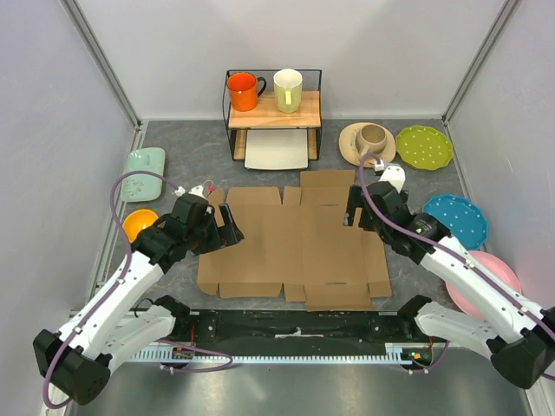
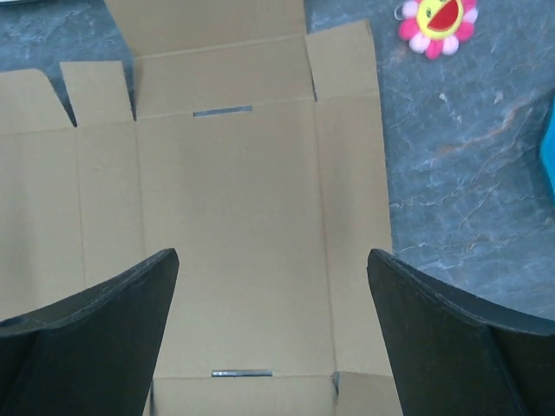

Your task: Fold the paper box

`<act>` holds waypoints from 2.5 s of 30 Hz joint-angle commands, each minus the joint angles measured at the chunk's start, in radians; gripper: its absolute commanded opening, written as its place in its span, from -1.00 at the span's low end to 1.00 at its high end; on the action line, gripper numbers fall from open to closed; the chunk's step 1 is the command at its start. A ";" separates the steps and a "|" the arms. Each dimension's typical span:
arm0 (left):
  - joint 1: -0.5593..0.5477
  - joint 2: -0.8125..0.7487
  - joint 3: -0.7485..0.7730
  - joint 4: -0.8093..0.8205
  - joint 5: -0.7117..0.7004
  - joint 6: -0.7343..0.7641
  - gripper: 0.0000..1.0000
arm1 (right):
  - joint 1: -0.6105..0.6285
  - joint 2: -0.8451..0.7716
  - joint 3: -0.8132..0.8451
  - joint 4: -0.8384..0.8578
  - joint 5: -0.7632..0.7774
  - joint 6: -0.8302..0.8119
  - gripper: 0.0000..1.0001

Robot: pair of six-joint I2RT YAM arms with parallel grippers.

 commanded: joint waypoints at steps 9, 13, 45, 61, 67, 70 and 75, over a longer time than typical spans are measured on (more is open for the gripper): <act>-0.013 -0.019 -0.002 0.175 0.326 0.117 0.87 | -0.402 0.082 -0.199 0.247 -0.439 0.131 0.96; -0.017 -0.033 -0.026 0.195 0.329 0.114 0.86 | -0.425 0.116 -0.268 0.324 -0.473 0.169 0.96; -0.019 -0.086 -0.123 0.217 0.326 0.094 0.82 | -0.490 0.276 -0.418 0.511 -0.555 0.045 0.64; -0.019 -0.060 -0.109 0.232 0.313 0.099 0.82 | -0.491 0.152 -0.434 0.436 -0.608 -0.033 -0.60; -0.019 -0.039 -0.082 0.232 0.301 0.108 0.82 | -0.487 0.047 -0.343 0.309 -0.602 -0.056 -1.00; -0.019 -0.027 -0.056 0.232 0.289 0.108 0.82 | -0.467 0.014 -0.285 0.264 -0.614 -0.070 -1.00; -0.019 -0.007 0.027 0.232 0.234 0.125 0.84 | -0.430 -0.013 -0.156 0.206 -0.660 -0.114 -1.00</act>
